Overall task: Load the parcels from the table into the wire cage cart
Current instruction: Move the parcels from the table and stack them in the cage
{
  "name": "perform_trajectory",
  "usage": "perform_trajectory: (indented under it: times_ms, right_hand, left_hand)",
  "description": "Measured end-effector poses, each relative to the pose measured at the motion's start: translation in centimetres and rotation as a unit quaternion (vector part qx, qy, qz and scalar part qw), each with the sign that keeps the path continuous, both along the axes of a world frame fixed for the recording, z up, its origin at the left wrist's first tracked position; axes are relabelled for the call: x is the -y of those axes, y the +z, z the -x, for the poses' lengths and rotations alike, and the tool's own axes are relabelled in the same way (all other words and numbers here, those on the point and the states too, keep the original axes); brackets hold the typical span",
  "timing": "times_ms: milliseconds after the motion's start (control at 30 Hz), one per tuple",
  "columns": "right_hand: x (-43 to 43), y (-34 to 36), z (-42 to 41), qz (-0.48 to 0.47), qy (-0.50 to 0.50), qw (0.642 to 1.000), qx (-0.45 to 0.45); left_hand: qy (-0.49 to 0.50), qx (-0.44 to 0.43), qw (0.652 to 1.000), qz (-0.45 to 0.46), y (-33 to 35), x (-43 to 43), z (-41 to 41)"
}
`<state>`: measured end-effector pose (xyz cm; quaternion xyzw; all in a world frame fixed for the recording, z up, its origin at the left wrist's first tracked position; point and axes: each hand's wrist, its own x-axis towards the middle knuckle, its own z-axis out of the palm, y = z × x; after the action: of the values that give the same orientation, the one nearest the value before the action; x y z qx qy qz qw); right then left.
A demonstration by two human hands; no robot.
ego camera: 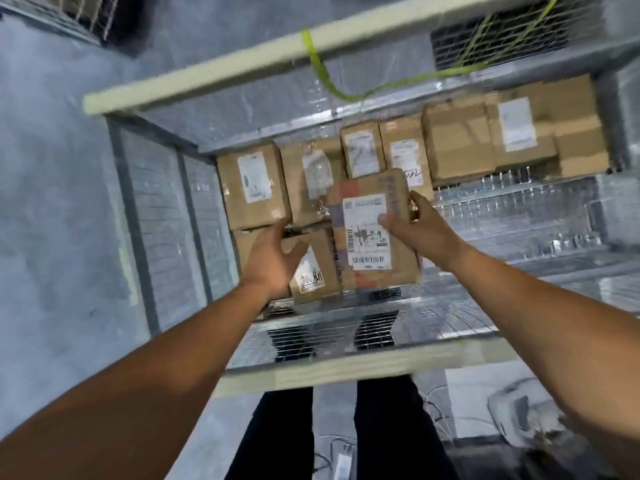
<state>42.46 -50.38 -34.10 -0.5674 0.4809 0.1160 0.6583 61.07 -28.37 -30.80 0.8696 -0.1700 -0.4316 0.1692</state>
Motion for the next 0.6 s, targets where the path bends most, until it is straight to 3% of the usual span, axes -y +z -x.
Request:
perform_trajectory:
  times_ms: [133,367,600]
  right_hand:
    - [0.3,-8.4,-0.4,0.005,0.070,0.997,-0.033]
    - [-2.4,-18.8,0.8,-0.067,0.110,0.990,-0.053]
    - [-4.9,-22.9,2.2,-0.089,0.107,0.988,-0.062]
  left_hand:
    - [-0.072,0.011,0.996,-0.059,-9.4,-0.8,-1.1]
    - [-0.185,0.092,0.978,-0.042,-19.3,0.8,-1.2]
    - [-0.250,0.036,0.968,-0.002,-24.1,0.5,0.5]
